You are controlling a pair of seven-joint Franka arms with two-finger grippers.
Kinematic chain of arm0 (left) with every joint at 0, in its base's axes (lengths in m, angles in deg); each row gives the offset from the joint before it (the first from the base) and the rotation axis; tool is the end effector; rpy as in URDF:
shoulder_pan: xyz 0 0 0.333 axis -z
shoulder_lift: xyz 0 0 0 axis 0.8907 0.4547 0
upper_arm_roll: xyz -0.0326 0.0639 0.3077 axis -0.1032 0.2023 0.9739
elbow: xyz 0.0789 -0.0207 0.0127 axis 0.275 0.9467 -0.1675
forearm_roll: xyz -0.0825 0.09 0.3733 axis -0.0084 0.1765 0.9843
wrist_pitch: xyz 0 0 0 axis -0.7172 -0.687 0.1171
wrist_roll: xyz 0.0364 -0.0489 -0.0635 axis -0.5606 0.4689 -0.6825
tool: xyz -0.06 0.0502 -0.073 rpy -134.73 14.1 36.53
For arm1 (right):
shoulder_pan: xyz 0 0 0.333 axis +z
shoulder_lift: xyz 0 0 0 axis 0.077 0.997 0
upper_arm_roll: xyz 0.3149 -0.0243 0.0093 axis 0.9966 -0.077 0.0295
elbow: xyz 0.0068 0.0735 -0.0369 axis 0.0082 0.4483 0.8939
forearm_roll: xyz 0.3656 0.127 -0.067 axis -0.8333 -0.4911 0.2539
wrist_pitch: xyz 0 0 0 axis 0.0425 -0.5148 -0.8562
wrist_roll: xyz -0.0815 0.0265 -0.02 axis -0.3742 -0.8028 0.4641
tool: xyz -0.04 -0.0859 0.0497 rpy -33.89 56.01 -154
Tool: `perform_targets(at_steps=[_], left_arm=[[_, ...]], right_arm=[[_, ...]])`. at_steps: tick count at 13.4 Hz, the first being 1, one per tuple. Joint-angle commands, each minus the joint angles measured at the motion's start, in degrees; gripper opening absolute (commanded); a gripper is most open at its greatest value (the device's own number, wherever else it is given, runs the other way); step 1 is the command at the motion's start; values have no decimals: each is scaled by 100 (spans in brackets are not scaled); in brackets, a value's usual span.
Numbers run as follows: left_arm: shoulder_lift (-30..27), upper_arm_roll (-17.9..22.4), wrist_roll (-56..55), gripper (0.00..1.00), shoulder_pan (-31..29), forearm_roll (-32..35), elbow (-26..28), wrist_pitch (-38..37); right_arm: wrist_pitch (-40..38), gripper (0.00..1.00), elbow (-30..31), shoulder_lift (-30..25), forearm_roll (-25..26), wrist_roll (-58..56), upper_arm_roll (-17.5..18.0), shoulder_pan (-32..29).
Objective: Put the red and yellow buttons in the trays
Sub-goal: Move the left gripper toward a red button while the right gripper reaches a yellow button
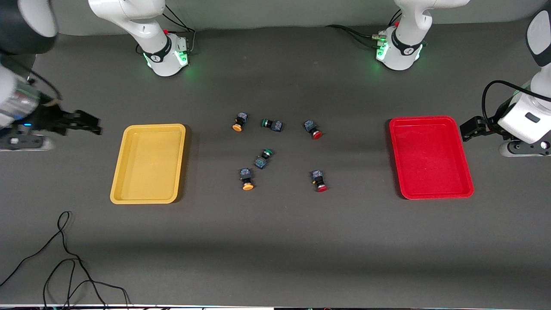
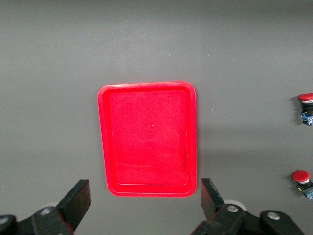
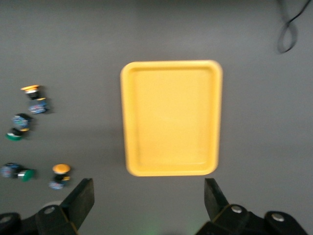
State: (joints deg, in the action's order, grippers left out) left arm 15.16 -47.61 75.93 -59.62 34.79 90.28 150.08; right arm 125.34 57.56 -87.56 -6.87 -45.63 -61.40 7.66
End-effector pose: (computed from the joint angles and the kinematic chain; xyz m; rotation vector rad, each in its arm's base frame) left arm 0.5690 -0.0257 0.5644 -3.0538 0.0054 0.0488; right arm 0.5518 0.0537 0.5707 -3.1198 0.1029 0.1611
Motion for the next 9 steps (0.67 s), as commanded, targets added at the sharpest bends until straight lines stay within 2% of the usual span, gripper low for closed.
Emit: perform_targets(at_steps=[1, 3, 6, 9], left_arm=[[-72, 18, 74, 100, 53, -54, 38, 32], [-55, -17, 4, 100, 149, -54, 82, 49], [121, -69, -240, 100, 447, -115, 82, 49], [411, -149, -1215, 100, 957, -159, 100, 250]], right_arm=[[259, 100, 461, -136, -357, 1299, -26, 666], [689, 100, 987, -320, -402, 2239, -26, 1184], [1927, 100, 2235, -795, -402, 4048, -26, 2317], [2430, 100, 2484, -700, -402, 5607, -35, 3364]])
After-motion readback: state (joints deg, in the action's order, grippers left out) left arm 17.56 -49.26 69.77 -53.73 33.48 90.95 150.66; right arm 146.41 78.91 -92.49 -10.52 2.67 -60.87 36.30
